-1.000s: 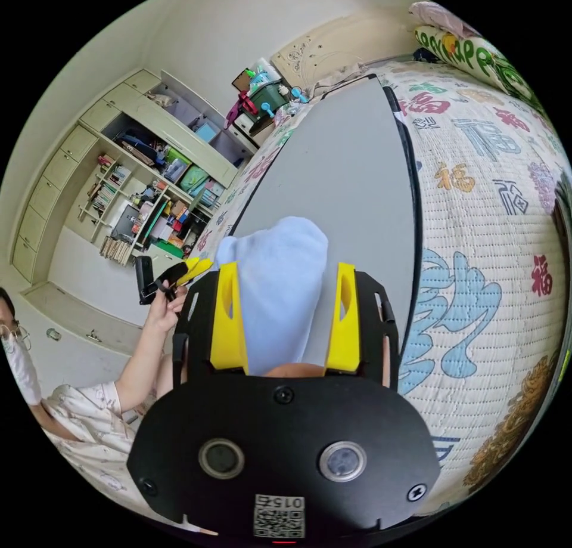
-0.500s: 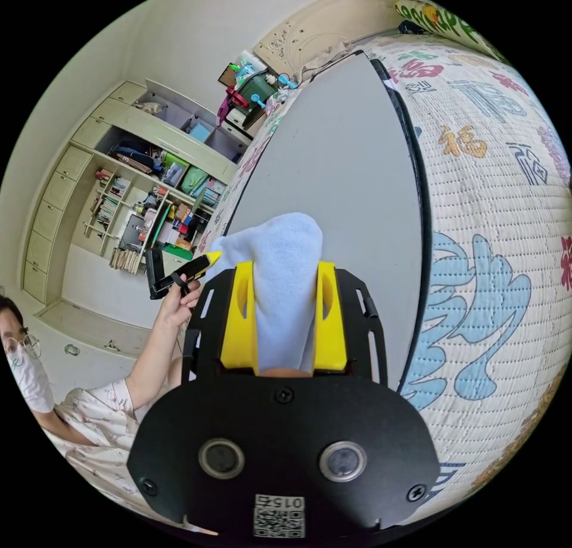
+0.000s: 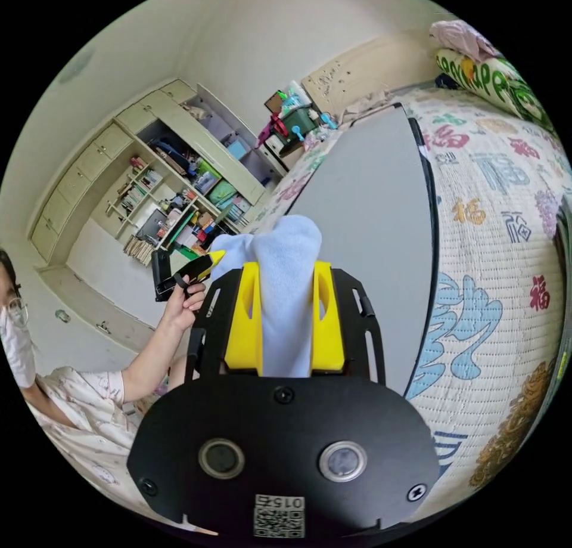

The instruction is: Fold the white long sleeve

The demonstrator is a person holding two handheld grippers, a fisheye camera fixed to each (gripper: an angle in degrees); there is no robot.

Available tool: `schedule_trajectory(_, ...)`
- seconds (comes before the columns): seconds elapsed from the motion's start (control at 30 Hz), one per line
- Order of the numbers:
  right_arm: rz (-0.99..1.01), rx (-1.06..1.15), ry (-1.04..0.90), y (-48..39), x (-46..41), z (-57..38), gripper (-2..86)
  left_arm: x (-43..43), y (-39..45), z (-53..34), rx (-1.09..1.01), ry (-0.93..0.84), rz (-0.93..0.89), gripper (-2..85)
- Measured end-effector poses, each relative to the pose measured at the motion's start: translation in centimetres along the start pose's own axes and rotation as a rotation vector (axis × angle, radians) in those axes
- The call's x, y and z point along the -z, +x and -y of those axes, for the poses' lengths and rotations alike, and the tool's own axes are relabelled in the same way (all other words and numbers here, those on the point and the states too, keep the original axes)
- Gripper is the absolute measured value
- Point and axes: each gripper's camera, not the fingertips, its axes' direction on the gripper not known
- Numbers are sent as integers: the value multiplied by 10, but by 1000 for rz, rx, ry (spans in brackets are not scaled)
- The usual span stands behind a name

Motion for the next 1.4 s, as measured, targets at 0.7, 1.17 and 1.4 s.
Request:
schedule_trajectory(0.7, -133, 304, 415, -196, 260, -108, 114, 74, 482, 178, -568, 326, -396, 68)
schedule_trajectory(1.17, -705, -100, 380, 123, 157, -15, 63, -299, 576, 311, -349, -64, -177, 59)
schedule_trajectory(1.4, -1033, 57, 302, 238, -6, 18, 25, -343, 618, 309, -452, -19, -89, 48)
